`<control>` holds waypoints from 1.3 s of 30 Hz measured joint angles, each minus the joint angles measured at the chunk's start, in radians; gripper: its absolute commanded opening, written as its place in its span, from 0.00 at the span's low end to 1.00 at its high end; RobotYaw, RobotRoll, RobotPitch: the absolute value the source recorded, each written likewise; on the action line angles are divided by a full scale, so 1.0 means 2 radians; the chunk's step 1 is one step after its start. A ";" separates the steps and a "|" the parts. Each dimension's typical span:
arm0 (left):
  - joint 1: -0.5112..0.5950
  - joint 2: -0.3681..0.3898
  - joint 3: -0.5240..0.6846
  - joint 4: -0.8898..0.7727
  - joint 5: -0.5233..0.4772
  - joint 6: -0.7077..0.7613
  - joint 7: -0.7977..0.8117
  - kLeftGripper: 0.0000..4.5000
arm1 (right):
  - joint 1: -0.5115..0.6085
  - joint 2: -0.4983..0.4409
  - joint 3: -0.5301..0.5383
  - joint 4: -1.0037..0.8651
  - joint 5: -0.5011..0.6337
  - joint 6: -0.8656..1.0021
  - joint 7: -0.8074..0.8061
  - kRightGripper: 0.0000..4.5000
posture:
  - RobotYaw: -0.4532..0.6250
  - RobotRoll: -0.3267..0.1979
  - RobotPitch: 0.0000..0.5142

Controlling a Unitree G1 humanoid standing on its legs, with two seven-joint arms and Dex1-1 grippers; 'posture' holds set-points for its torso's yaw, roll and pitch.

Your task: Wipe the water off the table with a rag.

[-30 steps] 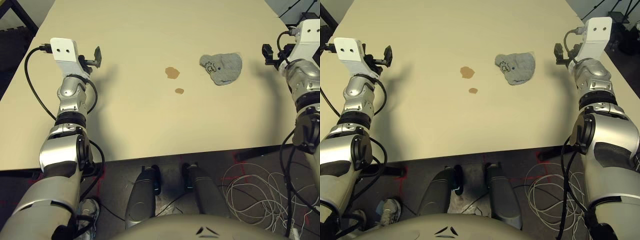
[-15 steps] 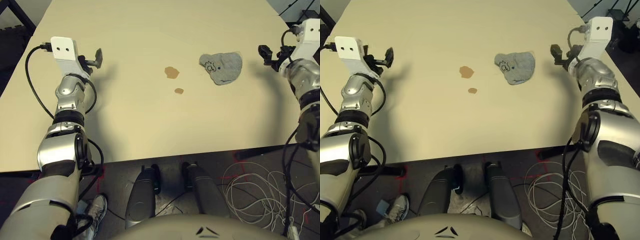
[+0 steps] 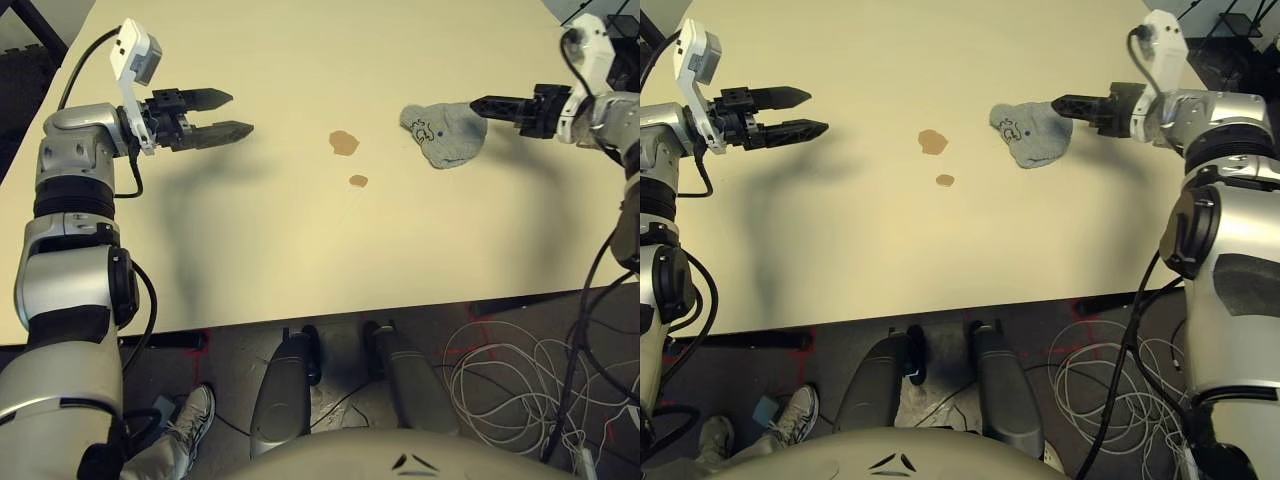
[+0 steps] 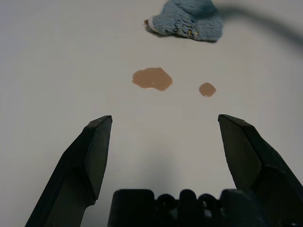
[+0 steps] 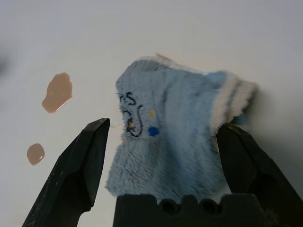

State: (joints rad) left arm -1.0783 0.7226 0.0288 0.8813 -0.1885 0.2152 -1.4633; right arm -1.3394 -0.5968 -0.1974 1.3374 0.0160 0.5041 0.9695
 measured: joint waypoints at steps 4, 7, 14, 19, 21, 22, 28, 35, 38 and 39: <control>0.017 -0.001 -0.003 -0.036 -0.002 0.017 -0.001 1.00 | 0.011 0.013 0.007 0.000 -0.008 -0.013 -0.012 0.99 | 0.50 0.62 0.59; 0.036 -0.003 -0.004 -0.067 -0.005 0.030 -0.001 1.00 | 0.016 0.021 0.007 0.000 -0.008 -0.019 -0.022 0.99 | 0.51 0.62 0.60; 0.061 -0.003 -0.005 -0.116 -0.011 0.055 0.000 1.00 | 0.020 0.023 0.006 0.000 -0.008 -0.028 -0.039 0.99 | 0.51 0.62 0.60; 0.067 -0.001 -0.004 -0.124 -0.013 0.061 0.004 1.00 | 0.025 0.023 0.005 0.000 -0.008 -0.034 -0.052 0.99 | 0.51 0.62 0.60; 0.070 -0.001 -0.004 -0.126 -0.014 0.063 0.005 1.00 | 0.025 0.022 0.003 0.000 -0.007 -0.038 -0.056 0.99 | 0.51 0.62 0.60; 0.071 -0.002 -0.004 -0.129 -0.015 0.065 0.006 1.00 | 0.025 0.021 0.002 0.000 -0.006 -0.039 -0.057 0.99 | 0.51 0.62 0.60; 0.072 -0.002 -0.005 -0.135 -0.021 0.067 0.009 1.00 | 0.025 -0.010 -0.005 0.000 -0.009 -0.039 -0.057 0.99 | 0.49 0.62 0.60; 0.071 -0.003 -0.005 -0.122 -0.021 0.059 0.009 1.00 | 0.025 -0.033 -0.007 0.001 -0.012 -0.040 -0.075 0.99 | 0.49 0.62 0.59; 0.071 -0.004 -0.005 -0.121 -0.021 0.058 0.010 1.00 | 0.029 -0.033 -0.008 0.001 -0.012 -0.040 -0.079 0.99 | 0.51 0.62 0.58; 0.071 -0.005 -0.005 -0.123 -0.022 0.059 0.012 1.00 | 0.032 -0.031 -0.008 0.001 -0.012 -0.040 -0.079 0.99 | 0.51 0.62 0.58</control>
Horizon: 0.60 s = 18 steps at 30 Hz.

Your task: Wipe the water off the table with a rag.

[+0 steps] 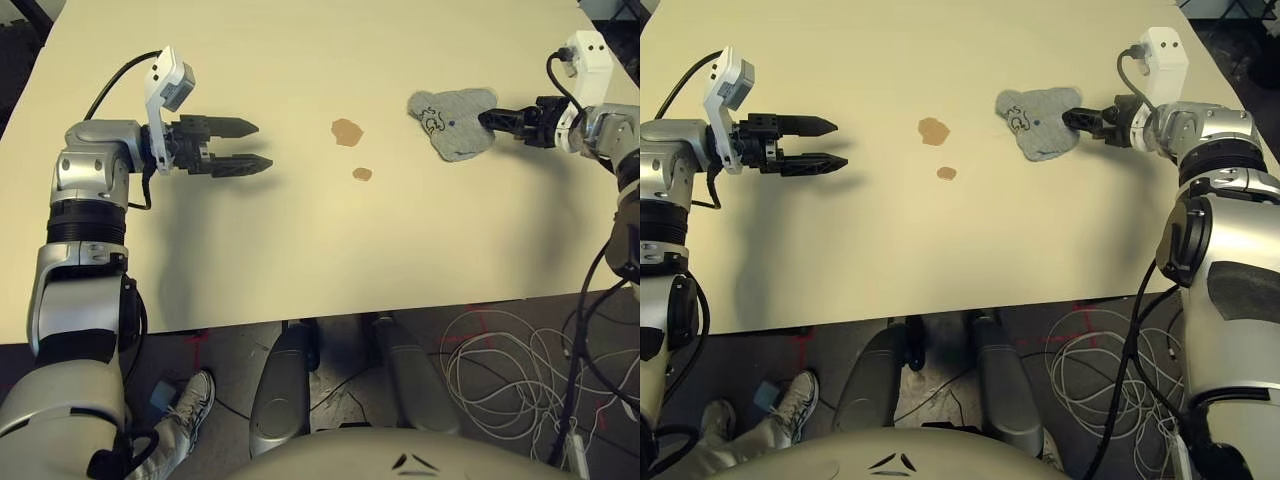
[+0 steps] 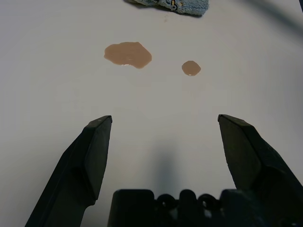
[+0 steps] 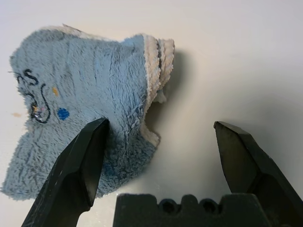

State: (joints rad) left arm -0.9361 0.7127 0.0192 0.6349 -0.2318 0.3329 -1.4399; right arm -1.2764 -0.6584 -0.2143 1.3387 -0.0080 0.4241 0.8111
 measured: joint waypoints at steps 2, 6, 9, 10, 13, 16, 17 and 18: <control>0.000 -0.001 0.000 -0.005 -0.001 0.002 0.002 1.00 | 0.004 0.007 0.000 0.000 0.000 0.000 0.000 0.99 | 0.53 0.62 0.58; 0.000 0.000 0.000 -0.018 -0.002 0.008 0.002 1.00 | 0.005 0.022 -0.005 0.000 0.000 -0.003 -0.007 0.99 | 0.53 0.62 0.58; 0.004 0.003 0.000 -0.022 -0.003 0.012 0.002 1.00 | 0.005 0.028 -0.009 -0.001 0.000 -0.007 -0.011 0.99 | 0.56 0.62 0.58; 0.006 0.005 0.000 -0.026 -0.003 0.014 0.002 1.00 | 0.005 0.030 -0.011 -0.001 0.000 -0.007 -0.012 0.99 | 0.56 0.62 0.58; 0.012 0.009 0.001 -0.039 -0.005 0.019 0.003 1.00 | 0.005 0.040 -0.017 -0.001 0.000 -0.007 -0.012 0.99 | 0.56 0.62 0.58; 0.020 0.009 0.001 -0.045 -0.009 0.023 0.005 1.00 | 0.001 0.053 -0.018 -0.002 0.000 -0.007 -0.006 0.99 | 0.55 0.62 0.57; 0.021 0.009 0.001 -0.045 -0.009 0.024 0.007 1.00 | -0.001 0.058 -0.017 -0.002 0.000 -0.006 0.000 0.99 | 0.55 0.62 0.57; 0.021 0.009 0.001 -0.047 -0.009 0.025 0.009 1.00 | -0.002 0.062 -0.016 -0.002 0.000 -0.006 0.006 0.99 | 0.55 0.62 0.57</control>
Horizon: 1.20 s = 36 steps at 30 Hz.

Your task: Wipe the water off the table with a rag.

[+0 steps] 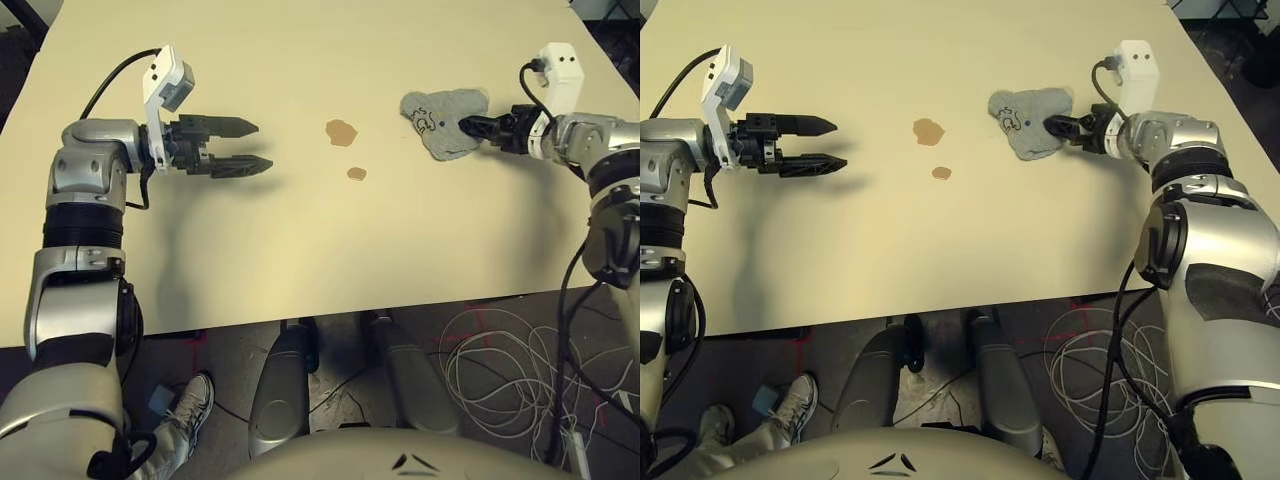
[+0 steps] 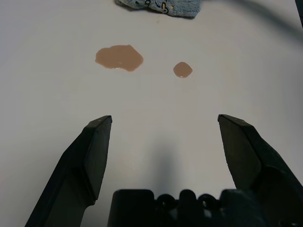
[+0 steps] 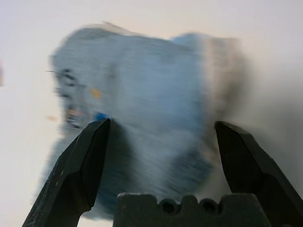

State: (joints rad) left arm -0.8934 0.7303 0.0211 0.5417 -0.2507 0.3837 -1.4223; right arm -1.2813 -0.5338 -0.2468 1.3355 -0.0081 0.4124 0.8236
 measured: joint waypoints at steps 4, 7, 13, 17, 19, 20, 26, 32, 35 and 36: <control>0.000 0.000 0.000 -0.007 -0.001 0.001 0.003 1.00 | -0.008 0.009 0.002 0.000 -0.001 0.006 0.021 0.99 | 0.54 0.62 0.57; 0.001 -0.001 0.000 -0.007 -0.001 0.000 0.006 1.00 | -0.013 0.011 0.004 0.001 -0.002 0.016 0.033 0.99 | 0.52 0.62 0.58; 0.000 -0.009 0.000 -0.003 -0.001 -0.005 0.010 1.00 | -0.014 0.014 0.006 0.001 -0.001 0.023 0.025 0.70 | 0.52 0.62 0.58; 0.000 -0.011 0.000 0.005 -0.001 -0.007 0.011 1.00 | -0.014 0.016 -0.004 0.001 0.005 0.026 -0.009 0.36 | 0.51 0.62 0.58; 0.000 -0.012 0.000 0.008 0.000 -0.008 0.012 1.00 | -0.014 0.018 -0.012 0.001 0.013 0.023 -0.027 0.20 | 0.51 0.62 0.58; 0.000 -0.013 0.000 0.008 -0.001 -0.008 0.012 1.00 | -0.014 0.019 -0.017 0.001 0.016 0.021 -0.036 0.12 | 0.51 0.62 0.58; 0.000 -0.015 0.000 0.009 -0.001 -0.009 0.014 1.00 | -0.026 0.027 -0.023 0.001 0.023 -0.005 -0.070 0.04 | 0.50 0.62 0.57; -0.007 -0.009 -0.001 0.024 0.000 -0.021 0.011 1.00 | -0.071 0.062 -0.018 -0.035 0.040 0.028 -0.044 0.04 | 0.49 0.62 0.57; -0.020 -0.003 -0.002 0.041 0.003 -0.031 0.008 1.00 | -0.077 0.084 -0.010 -0.082 0.057 0.072 -0.025 0.04 | 0.46 0.62 0.56; -0.024 -0.002 -0.002 0.049 0.004 -0.035 0.007 1.00 | -0.076 0.092 -0.004 -0.099 0.061 0.087 -0.022 0.04 | 0.46 0.62 0.56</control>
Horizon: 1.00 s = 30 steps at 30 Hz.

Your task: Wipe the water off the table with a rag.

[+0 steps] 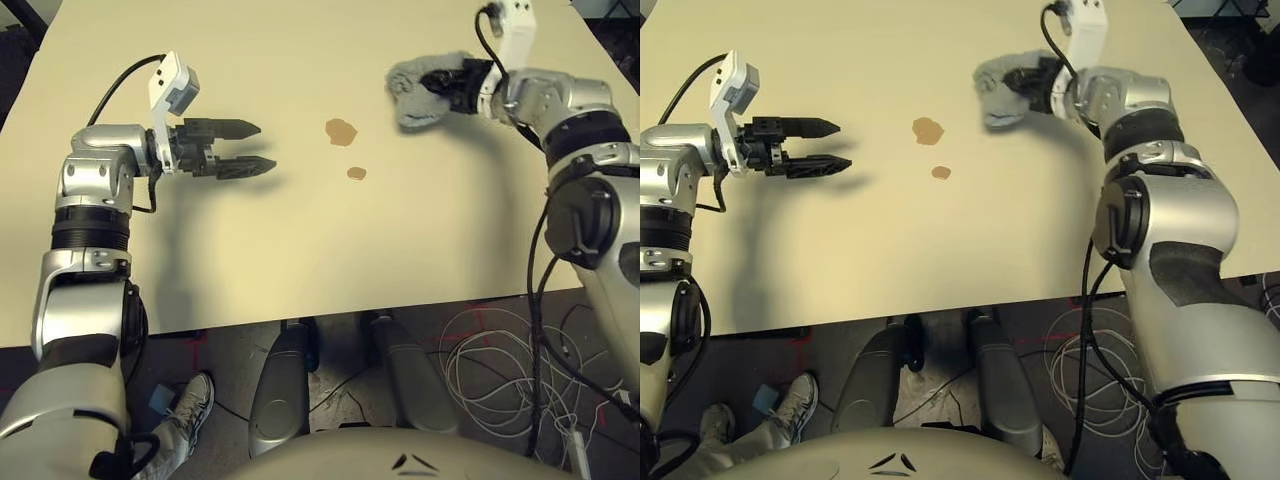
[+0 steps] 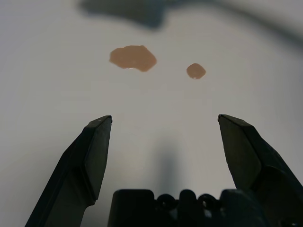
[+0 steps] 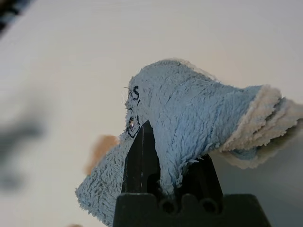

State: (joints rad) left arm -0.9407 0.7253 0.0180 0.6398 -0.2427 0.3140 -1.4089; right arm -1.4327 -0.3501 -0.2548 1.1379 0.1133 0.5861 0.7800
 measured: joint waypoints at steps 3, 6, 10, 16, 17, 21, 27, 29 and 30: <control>-0.017 0.000 -0.003 0.023 0.005 -0.012 0.000 1.00 | 0.020 0.043 0.024 -0.079 0.018 0.057 0.013 0.04 | 0.46 0.62 0.56; -0.027 -0.002 -0.005 0.032 0.007 -0.020 0.000 1.00 | 0.055 0.077 0.045 -0.143 0.035 0.102 0.011 0.04 | 0.46 0.62 0.57; -0.026 -0.002 -0.005 0.039 0.007 -0.023 -0.001 1.00 | 0.106 0.101 0.067 -0.211 0.048 0.141 0.001 0.04 | 0.47 0.62 0.57; -0.011 -0.002 -0.005 0.037 0.006 -0.023 -0.002 1.00 | 0.133 0.110 0.094 -0.225 0.042 0.134 -0.034 0.04 | 0.47 0.62 0.57; -0.010 -0.002 -0.005 0.035 0.006 -0.023 -0.002 1.00 | 0.134 0.109 0.099 -0.222 0.039 0.131 -0.042 0.04 | 0.47 0.62 0.57; -0.005 -0.005 -0.005 0.023 0.005 -0.022 -0.002 1.00 | 0.134 0.099 0.101 -0.217 0.035 0.130 -0.064 0.04 | 0.46 0.62 0.57; -0.004 -0.009 -0.005 0.022 0.005 -0.020 0.000 1.00 | 0.145 0.065 0.117 -0.228 0.033 0.134 -0.066 0.04 | 0.45 0.62 0.56; -0.004 -0.010 -0.005 0.022 0.005 -0.020 0.000 1.00 | 0.153 0.047 0.122 -0.241 0.033 0.141 -0.062 0.04 | 0.45 0.62 0.55; -0.004 -0.010 -0.005 0.022 0.005 -0.020 0.000 1.00 | 0.155 0.040 0.122 -0.245 0.033 0.145 -0.061 0.04 | 0.44 0.62 0.54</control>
State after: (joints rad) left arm -0.9495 0.7055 0.0083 0.6848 -0.2332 0.2732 -1.4086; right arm -1.1224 -0.2711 -0.0101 0.6483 0.1793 0.8768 0.6590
